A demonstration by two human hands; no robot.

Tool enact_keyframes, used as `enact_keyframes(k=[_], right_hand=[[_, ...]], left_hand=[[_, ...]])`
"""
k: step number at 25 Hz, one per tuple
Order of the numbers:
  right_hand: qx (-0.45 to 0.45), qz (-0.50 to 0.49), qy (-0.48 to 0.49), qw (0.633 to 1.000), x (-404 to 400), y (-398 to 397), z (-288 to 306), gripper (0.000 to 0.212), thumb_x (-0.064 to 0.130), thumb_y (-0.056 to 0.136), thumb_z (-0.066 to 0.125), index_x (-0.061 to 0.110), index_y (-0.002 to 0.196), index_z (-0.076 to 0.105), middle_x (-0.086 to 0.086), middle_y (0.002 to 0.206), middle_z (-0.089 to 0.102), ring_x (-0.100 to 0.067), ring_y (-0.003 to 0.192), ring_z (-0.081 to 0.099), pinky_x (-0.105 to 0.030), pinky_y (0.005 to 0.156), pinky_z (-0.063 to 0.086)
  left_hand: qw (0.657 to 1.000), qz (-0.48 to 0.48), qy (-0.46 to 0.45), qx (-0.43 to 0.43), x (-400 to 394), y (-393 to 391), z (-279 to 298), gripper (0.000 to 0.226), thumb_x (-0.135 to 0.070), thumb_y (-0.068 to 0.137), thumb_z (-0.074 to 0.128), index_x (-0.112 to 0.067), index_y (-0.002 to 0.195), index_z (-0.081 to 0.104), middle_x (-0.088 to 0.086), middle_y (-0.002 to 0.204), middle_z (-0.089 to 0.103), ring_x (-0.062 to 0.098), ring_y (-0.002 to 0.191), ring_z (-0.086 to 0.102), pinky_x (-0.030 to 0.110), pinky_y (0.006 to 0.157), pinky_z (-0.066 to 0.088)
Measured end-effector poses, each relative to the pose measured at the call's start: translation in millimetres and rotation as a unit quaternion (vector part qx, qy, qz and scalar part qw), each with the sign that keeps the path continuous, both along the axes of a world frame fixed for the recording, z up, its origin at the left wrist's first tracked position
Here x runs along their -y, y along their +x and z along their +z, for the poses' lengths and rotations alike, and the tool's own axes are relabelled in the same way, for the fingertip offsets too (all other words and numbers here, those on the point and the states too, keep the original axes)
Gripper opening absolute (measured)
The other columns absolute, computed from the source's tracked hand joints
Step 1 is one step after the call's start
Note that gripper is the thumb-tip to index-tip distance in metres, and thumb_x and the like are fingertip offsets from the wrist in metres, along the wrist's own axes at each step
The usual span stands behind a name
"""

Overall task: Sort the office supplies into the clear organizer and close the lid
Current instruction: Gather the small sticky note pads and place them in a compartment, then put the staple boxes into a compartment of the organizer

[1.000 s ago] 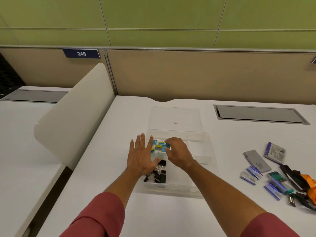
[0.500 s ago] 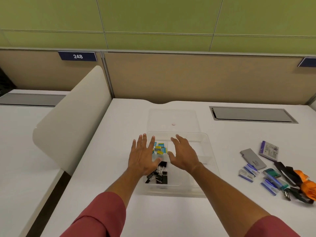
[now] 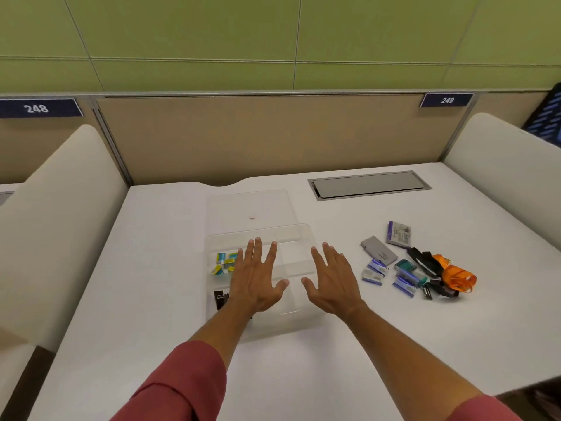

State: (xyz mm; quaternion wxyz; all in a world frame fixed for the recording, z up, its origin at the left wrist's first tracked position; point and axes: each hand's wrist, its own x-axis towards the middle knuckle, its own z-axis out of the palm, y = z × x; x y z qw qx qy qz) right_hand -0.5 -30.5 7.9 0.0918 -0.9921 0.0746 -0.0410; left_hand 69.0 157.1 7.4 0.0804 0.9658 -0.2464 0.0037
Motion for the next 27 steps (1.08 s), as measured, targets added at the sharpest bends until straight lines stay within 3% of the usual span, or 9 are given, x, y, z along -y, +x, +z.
enact_keyframes(k=[13,20,27], right_hand=[[-0.013,-0.139,0.032,0.990,107,-75,-7,0.079,0.059,0.089,0.041,0.021,0.153,0.013,-0.011,0.161,0.013,-0.029,0.148,0.012,-0.042,0.119,0.014],[-0.039,-0.143,0.038,0.988,175,-89,-20,0.080,0.059,0.088,0.042,0.021,0.152,0.016,-0.010,0.159,0.020,-0.027,0.146,0.018,-0.040,0.119,0.018],[-0.067,-0.108,0.056,0.990,219,-85,-40,0.080,0.062,0.088,0.040,0.022,0.152,0.014,-0.009,0.158,0.022,-0.026,0.146,0.020,-0.039,0.117,0.021]], left_hand=[[0.996,-0.087,-0.001,-0.028,117,-45,9,0.087,-0.065,0.087,0.035,-0.026,0.151,-0.010,0.013,0.159,-0.015,0.029,0.147,-0.014,0.049,0.119,-0.003],[0.996,-0.078,0.013,-0.049,186,-58,-4,0.089,-0.065,0.087,0.037,-0.026,0.151,-0.010,0.012,0.160,-0.014,0.028,0.147,-0.013,0.042,0.117,-0.008],[0.994,-0.045,0.031,-0.098,240,-67,-28,0.090,-0.066,0.086,0.038,-0.028,0.151,-0.010,0.011,0.161,-0.010,0.029,0.148,-0.010,0.041,0.119,-0.001]])
